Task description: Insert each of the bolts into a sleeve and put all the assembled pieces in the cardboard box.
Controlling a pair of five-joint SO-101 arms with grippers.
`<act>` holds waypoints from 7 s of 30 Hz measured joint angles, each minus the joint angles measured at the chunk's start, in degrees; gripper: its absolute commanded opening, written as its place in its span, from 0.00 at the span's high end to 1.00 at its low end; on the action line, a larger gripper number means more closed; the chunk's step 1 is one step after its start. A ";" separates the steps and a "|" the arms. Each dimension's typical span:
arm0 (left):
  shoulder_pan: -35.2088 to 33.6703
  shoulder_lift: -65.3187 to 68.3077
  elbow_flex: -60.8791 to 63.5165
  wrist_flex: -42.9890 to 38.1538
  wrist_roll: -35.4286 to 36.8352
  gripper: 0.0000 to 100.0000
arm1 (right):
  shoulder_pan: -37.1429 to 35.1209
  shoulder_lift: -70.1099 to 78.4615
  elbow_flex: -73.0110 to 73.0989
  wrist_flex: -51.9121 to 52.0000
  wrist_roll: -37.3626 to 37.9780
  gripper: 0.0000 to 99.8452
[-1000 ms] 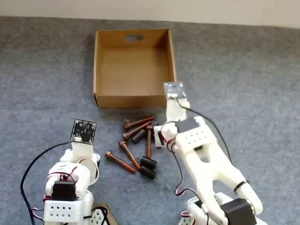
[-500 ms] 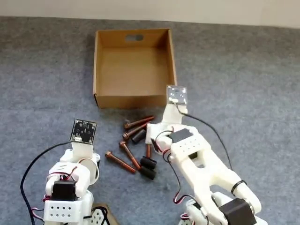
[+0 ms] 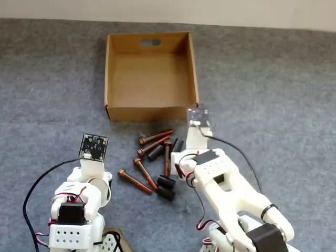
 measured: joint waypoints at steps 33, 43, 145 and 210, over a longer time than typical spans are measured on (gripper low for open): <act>0.00 0.00 0.00 0.00 -0.09 0.99 | 11.25 -0.44 -7.74 5.10 19.78 0.80; 0.00 0.00 0.00 0.00 -0.09 0.99 | 11.08 -11.34 -6.07 19.34 36.48 0.82; 0.00 0.00 0.00 0.00 -0.09 0.99 | 19.34 18.02 -27.34 39.65 33.67 0.99; 0.00 0.00 0.00 0.00 -0.09 0.99 | 14.68 3.96 -8.18 25.58 41.14 0.88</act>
